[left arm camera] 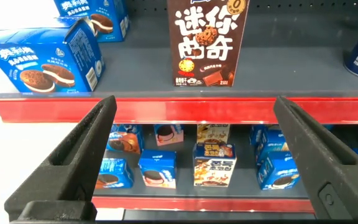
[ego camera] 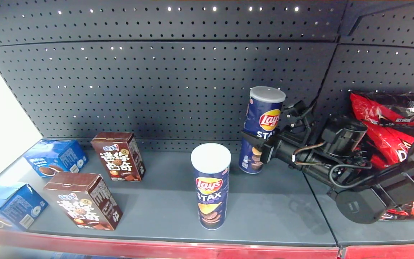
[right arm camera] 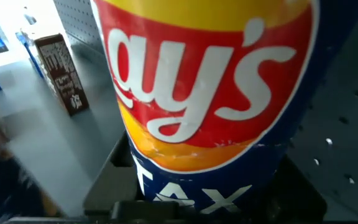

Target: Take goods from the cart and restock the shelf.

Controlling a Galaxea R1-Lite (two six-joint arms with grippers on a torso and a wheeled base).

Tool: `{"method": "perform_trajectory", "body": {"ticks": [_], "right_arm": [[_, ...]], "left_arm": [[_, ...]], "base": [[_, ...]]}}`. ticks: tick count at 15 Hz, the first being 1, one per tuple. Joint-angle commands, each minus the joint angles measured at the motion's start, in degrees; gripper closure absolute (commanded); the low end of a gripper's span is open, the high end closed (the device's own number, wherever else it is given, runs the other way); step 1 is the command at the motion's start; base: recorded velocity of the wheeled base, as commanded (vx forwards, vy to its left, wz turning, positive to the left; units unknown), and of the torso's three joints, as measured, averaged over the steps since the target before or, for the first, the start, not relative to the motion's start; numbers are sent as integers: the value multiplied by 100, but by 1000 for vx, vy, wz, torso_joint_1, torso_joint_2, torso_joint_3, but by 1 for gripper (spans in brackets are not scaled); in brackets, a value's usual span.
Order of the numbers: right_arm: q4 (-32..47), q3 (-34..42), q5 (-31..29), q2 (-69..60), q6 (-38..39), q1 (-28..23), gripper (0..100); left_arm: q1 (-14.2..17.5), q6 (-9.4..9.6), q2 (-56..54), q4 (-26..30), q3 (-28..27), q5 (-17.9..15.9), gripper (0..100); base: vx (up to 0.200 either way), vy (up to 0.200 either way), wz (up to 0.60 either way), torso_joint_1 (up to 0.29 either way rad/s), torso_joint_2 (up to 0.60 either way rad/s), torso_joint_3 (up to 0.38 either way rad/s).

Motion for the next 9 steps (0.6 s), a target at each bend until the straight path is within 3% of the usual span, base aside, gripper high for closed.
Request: {"method": "perform_trajectory", "body": {"ticks": [1,9], "right_arm": [[31,-227,12,227,-8,107,100],[83,-868,-6,807,-52,371,100]], "left_arm": [[0,-1,9,-1,2,0,0],[0,-1,9,-1,2,0,0]], "base": [[0,0,0,0,0,0],[0,0,0,0,0,0]]}}
